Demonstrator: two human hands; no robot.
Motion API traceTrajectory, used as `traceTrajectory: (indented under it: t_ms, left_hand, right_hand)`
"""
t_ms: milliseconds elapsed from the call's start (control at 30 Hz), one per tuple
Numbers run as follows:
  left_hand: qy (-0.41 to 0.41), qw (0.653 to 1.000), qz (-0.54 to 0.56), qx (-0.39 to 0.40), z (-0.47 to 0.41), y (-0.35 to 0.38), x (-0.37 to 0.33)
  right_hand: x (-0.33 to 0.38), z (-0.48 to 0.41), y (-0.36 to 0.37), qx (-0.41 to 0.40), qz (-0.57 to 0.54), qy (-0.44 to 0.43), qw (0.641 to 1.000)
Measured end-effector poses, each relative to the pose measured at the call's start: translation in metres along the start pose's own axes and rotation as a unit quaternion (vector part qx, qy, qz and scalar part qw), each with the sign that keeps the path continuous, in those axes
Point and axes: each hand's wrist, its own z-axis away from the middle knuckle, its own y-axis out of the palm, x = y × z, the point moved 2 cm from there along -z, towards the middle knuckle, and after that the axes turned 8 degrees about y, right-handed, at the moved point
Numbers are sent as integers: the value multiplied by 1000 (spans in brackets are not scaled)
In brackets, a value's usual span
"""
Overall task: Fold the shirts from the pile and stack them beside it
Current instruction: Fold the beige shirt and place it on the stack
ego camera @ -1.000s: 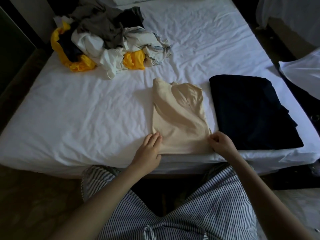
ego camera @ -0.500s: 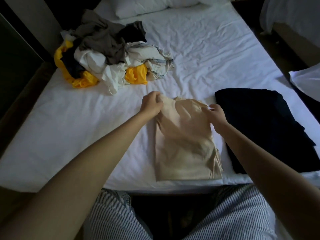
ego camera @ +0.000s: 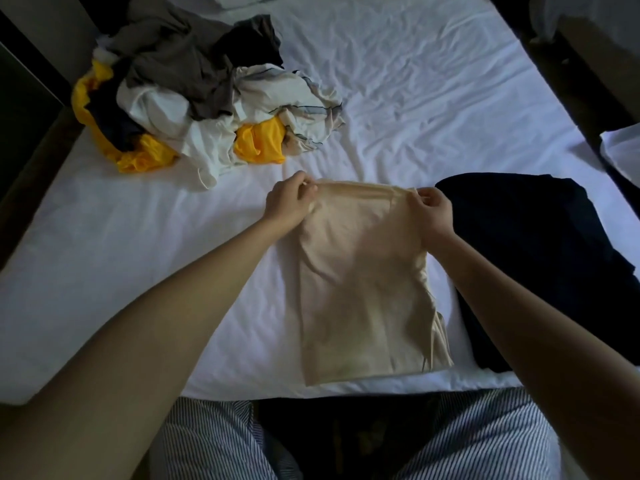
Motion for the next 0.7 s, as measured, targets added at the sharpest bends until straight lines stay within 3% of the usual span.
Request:
traceTrajectory:
  t_ms: [67,133,167,233,267,333,367,533,700]
  left_hand:
    - [15,996,-61,-56,13,7,-10]
    - [115,982,-86,-126,34,16,-28]
    - [190,966,-104,-140,47,23,-39]
    - [304,934,-179,-56,71,47,-51]
    - [304,928,-210,41,79,57,-53]
    - [221,917,-261,207,88,74,-42]
    - [175,917,-275,230,87,77,-35]
    - [87,945,-262,174,61,73,-18]
    - [-10,962,-188,199,40,56,6]
  right_hand:
    - [4,8,2,-19,91,-25,995]
    - [8,27,1,-59,201,-82,974]
    - [10,43,3,-79,235,-164,955]
    - [2,76,14,-54,284,-341,894]
    - [-11,86,20,-11,336,-381,862]
    - [-40,97,27,101,448,-322,828]
    - [-52,96,26,121,477,-285,823]
    - [-57,70,17,102,531,-216,813]
    - [-51,56,1,54,546,-110,829]
